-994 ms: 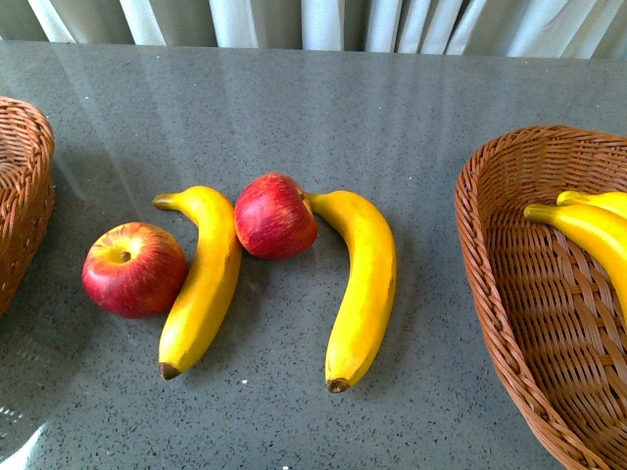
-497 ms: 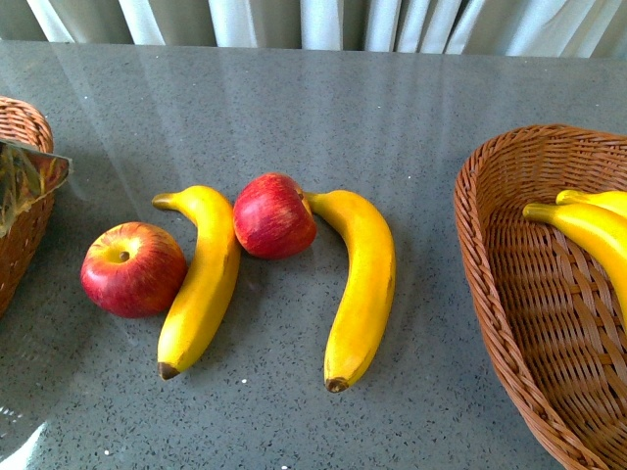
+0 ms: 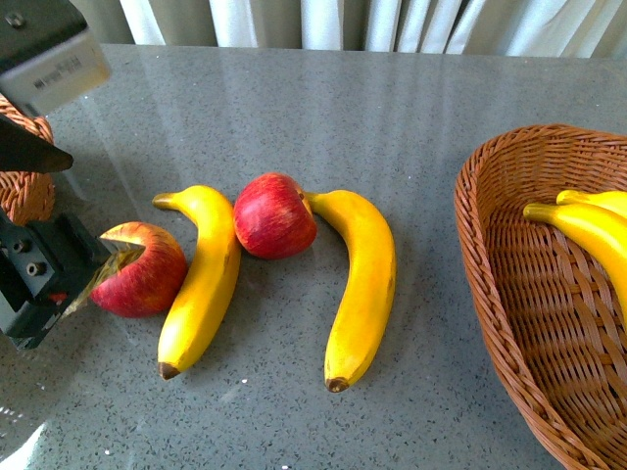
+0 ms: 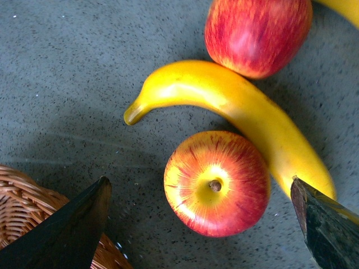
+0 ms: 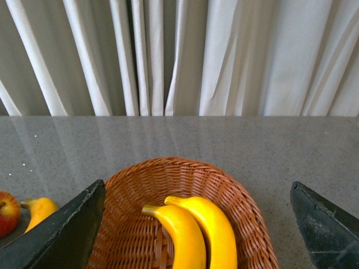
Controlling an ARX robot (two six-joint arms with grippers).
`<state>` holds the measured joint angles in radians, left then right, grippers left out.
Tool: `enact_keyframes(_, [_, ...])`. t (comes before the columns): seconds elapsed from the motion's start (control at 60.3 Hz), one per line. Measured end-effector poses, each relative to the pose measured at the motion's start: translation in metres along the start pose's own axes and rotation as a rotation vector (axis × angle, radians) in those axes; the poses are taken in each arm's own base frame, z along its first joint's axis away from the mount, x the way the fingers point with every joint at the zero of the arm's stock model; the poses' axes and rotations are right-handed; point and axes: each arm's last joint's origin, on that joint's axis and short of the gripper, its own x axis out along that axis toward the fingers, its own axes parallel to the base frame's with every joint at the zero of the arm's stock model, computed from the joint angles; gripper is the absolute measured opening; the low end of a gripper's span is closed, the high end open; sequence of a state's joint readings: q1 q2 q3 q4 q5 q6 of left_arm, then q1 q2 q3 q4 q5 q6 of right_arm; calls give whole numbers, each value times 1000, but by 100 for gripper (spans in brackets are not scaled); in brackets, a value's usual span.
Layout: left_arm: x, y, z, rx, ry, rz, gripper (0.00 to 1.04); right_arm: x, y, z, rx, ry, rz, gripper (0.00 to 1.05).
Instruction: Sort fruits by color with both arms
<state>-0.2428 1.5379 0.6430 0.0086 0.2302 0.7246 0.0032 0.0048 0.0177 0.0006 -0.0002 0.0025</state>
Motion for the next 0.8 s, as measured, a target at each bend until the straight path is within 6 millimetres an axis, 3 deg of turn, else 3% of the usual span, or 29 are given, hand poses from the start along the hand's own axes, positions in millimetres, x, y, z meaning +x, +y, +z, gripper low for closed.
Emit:
enact_keyframes(0.315, [10,7,1,271,65,-77,96,0,0,0,0,0,0,96])
enact_keyframes(0.796, [25,12,-8,369,122,-107,96,0,0,0,0,0,0,96])
